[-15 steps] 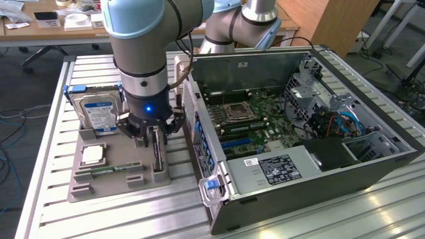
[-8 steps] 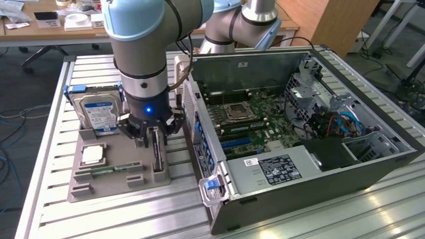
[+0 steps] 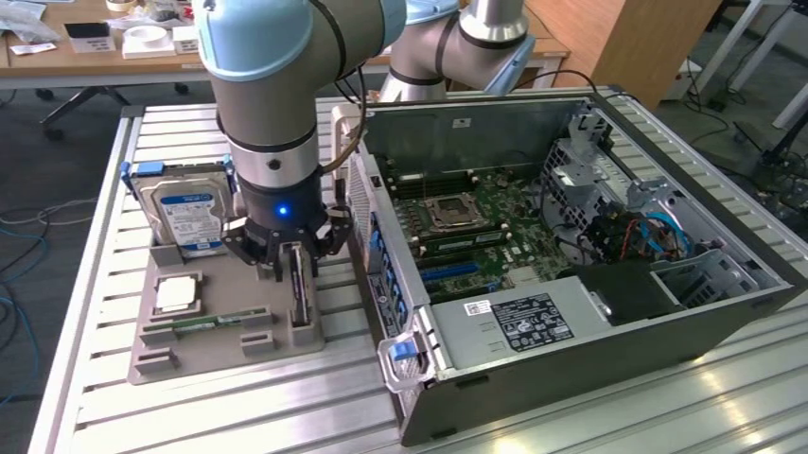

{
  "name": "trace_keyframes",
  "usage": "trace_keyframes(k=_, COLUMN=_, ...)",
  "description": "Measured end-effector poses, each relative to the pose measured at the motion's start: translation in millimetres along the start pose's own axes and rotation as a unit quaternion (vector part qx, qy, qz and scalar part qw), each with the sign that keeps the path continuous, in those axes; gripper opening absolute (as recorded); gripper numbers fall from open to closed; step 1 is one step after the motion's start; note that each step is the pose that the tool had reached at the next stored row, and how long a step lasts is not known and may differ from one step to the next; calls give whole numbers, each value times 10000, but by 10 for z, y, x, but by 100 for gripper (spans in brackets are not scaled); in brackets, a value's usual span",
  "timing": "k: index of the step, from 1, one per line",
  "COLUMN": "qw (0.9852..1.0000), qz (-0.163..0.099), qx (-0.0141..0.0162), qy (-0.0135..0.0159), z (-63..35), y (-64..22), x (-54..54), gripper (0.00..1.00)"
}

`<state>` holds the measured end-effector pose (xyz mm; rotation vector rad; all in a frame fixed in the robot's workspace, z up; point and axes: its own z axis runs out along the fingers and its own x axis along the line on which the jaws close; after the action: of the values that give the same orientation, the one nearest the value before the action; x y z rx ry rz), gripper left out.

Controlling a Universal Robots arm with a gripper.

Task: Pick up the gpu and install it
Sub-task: 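Pick up the gpu and move the gpu toward the slot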

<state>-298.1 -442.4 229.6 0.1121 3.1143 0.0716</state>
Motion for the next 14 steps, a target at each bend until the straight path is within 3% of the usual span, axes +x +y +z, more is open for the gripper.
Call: trace_keyframes(k=14, qw=10000, qz=0, qx=0, qy=0, z=9, y=0, x=0, gripper=47)
